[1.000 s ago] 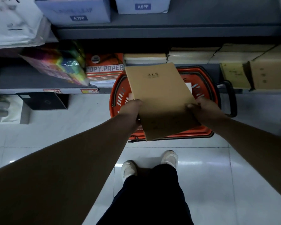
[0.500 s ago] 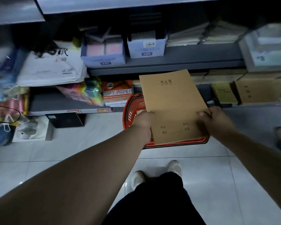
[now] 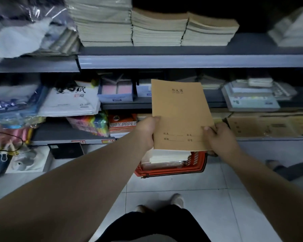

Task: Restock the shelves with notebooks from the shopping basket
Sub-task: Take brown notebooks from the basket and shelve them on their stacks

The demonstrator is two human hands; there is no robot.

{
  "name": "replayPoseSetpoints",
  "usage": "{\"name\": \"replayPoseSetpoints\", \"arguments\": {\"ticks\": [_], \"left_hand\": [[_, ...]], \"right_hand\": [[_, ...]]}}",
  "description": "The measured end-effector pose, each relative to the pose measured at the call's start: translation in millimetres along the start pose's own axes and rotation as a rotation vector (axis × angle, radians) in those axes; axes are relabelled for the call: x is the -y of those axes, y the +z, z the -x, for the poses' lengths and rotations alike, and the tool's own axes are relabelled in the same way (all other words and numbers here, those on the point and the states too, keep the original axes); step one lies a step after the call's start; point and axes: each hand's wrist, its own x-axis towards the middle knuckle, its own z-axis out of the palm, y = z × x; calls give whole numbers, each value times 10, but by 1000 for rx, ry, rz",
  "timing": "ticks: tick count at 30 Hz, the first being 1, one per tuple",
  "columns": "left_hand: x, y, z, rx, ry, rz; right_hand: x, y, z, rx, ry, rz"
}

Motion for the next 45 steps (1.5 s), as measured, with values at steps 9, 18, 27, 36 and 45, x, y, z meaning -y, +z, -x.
{"name": "replayPoseSetpoints", "arguments": {"ticks": [9, 18, 27, 36, 45], "left_hand": [[-137, -19, 397, 35, 64, 48], [-525, 178, 678, 172, 95, -1], [-1049, 611, 686, 210, 215, -19], [-1496, 1112, 340, 179, 228, -7], [-1881, 1623, -38, 104, 261, 39]], "right_hand": [[393, -321, 236, -50, -63, -11], [788, -708, 323, -101, -4, -15], [1049, -1116, -101, -215, -70, -25], [1124, -1388, -917, -198, -106, -9], [1142, -1655, -1711, -137, -174, -71]]}}
